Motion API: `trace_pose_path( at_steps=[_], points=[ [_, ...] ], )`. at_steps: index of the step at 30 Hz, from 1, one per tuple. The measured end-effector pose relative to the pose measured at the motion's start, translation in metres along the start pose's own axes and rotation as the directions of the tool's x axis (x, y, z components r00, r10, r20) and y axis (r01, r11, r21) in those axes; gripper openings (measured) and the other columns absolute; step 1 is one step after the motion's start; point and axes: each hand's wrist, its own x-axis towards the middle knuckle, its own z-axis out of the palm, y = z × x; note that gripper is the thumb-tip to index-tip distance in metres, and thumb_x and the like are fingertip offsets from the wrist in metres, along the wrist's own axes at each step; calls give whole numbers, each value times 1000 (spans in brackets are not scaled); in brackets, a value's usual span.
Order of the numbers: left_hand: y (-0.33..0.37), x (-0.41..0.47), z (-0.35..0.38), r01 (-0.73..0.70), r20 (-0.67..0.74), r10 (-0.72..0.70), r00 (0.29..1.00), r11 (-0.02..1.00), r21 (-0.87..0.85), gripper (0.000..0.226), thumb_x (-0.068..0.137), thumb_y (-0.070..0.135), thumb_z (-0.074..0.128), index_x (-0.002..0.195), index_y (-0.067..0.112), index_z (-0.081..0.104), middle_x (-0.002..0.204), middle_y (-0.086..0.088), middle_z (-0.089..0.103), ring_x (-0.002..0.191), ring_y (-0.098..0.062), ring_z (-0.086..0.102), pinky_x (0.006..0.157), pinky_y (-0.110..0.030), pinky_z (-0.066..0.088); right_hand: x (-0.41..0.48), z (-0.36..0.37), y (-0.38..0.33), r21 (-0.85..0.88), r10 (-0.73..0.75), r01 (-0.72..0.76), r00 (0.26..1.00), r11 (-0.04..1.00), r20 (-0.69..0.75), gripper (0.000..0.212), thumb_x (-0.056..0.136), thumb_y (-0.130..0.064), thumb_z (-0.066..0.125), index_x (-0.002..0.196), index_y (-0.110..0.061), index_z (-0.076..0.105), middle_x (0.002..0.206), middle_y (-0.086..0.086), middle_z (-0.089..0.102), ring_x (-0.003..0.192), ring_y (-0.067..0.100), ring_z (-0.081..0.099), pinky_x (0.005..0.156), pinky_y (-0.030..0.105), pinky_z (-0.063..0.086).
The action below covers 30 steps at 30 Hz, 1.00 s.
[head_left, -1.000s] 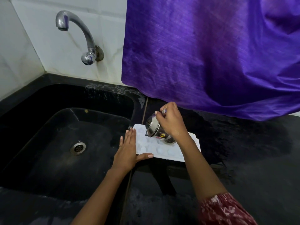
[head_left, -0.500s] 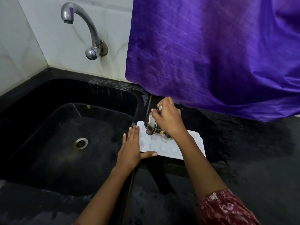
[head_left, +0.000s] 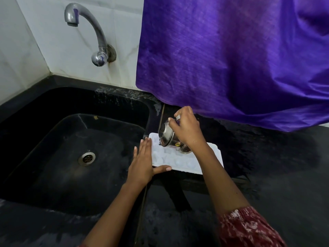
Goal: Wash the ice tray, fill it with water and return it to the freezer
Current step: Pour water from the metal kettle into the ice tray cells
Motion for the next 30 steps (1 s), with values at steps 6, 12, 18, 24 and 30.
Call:
trace_pose_path(
  at_steps=[6, 12, 18, 24, 30],
  points=[
    [-5, 2, 2, 5, -28, -5, 1000, 1000, -4, 150, 31, 101, 20, 149, 9, 1, 158, -3, 0, 136, -1, -13, 110, -25, -14, -10, -17, 16, 182, 116, -102, 991, 978, -66, 16, 91, -22, 54, 90, -10, 44, 101, 2, 41, 90, 14, 44, 92, 41, 42],
    [-1, 1, 1, -16, -26, 15, 1000, 999, -38, 118, 64, 63, 64, 149, 8, 4, 158, -4, 1, 140, -6, -11, 113, -29, -11, -28, -46, 42, 265, 217, -169, 963, 949, -163, 16, 90, -20, 56, 83, -10, 46, 101, 3, 45, 89, 14, 46, 80, 28, 40],
    [-3, 1, 4, -31, -37, 28, 999, 998, -59, 119, 59, 62, 62, 149, 9, 6, 158, -2, 3, 134, 0, -11, 111, -27, -11, -50, -73, 66, 217, 263, -215, 938, 952, -226, 15, 90, -20, 56, 85, -10, 45, 103, 4, 45, 87, 13, 46, 81, 28, 39],
    [-6, 3, 5, -25, -30, 24, 999, 999, -33, 120, 56, 63, 59, 149, 8, 7, 158, -4, 5, 136, -1, -8, 111, -27, -11, -63, -89, 85, 159, 285, -249, 916, 955, -283, 33, 89, -19, 57, 67, -25, 32, 100, 5, 45, 84, 14, 45, 94, 46, 40],
    [-4, 3, 5, -29, -28, 29, 999, 999, -20, 119, 57, 60, 60, 149, 9, 6, 158, -2, 4, 135, 0, -10, 110, -24, -13, -69, -96, 96, 102, 291, -274, 926, 956, -239, 23, 89, -19, 56, 75, -16, 38, 99, 2, 40, 83, 15, 43, 96, 50, 39]
  ],
)
